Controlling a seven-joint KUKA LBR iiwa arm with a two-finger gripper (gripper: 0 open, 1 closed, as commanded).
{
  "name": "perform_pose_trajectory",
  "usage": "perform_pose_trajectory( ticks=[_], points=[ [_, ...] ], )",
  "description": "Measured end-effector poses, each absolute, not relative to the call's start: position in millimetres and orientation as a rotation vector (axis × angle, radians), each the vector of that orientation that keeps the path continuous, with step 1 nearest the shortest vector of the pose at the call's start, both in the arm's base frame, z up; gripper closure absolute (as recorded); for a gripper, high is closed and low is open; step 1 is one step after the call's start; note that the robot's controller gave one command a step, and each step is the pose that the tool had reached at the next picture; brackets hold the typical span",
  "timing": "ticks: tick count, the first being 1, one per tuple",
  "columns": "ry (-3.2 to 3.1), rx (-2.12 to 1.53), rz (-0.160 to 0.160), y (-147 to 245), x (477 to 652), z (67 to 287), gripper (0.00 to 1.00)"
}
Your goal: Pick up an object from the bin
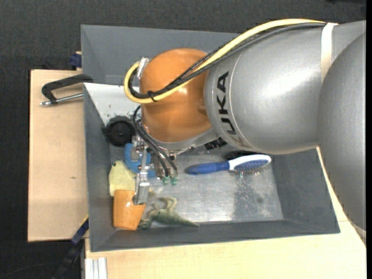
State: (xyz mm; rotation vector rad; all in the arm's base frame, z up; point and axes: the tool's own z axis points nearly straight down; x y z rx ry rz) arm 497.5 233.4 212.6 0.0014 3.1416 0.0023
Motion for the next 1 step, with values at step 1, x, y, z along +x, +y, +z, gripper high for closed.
perform_pose_trajectory(
  ticks=[1],
  points=[
    [3.127,-0.250,0.002,231.1,592.4,101.0,0.00]
  ],
)
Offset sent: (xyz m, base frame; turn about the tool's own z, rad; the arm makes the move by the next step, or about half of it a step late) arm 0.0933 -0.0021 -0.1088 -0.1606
